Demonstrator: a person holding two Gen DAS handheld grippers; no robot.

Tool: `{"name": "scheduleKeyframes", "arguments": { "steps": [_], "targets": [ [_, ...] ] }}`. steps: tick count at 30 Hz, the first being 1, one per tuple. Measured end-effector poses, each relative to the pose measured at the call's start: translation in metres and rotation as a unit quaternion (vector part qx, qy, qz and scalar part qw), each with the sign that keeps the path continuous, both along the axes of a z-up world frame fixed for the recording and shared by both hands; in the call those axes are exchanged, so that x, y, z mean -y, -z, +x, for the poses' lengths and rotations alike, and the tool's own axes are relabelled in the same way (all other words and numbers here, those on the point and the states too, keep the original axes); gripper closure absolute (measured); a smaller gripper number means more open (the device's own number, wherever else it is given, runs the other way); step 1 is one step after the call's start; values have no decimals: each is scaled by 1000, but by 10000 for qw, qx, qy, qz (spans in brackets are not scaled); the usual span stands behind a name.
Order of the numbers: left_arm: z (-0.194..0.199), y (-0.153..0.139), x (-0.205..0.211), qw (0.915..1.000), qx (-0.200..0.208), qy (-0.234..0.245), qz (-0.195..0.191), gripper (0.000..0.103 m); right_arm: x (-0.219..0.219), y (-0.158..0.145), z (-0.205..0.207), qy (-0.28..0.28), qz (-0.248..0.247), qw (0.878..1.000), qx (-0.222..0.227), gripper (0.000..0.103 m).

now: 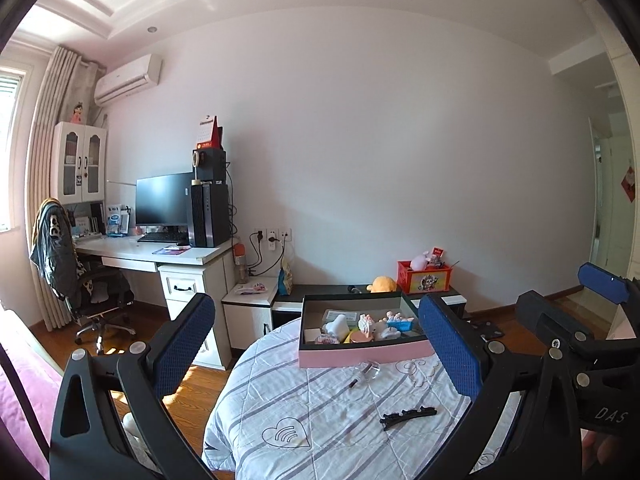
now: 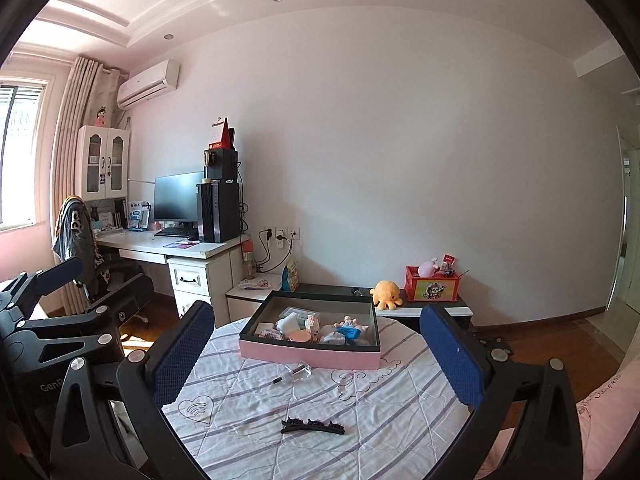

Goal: Organize rigid objects
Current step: 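Open both grippers and withdraw them from the pink box, then grasp the glass bottle with left gripper while right grasps the black hair clip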

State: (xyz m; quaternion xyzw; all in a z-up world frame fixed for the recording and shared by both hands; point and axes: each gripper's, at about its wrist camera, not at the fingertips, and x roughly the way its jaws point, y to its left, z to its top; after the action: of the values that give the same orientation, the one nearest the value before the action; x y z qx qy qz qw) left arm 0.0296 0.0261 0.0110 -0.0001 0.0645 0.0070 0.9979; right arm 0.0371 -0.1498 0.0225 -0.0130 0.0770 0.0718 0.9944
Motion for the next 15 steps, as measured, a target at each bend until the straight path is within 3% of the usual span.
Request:
{"name": "scheduleKeyframes", "arguments": {
  "steps": [7,15],
  "targets": [
    [-13,-6,3,9999,106,-90,96,0,0,-6,-20,34,-29,9999,124,0],
    [-11,-2,5,9998,51,-109,126,0,1,-2,-16,26,-11,10000,71,0]
  ]
}}
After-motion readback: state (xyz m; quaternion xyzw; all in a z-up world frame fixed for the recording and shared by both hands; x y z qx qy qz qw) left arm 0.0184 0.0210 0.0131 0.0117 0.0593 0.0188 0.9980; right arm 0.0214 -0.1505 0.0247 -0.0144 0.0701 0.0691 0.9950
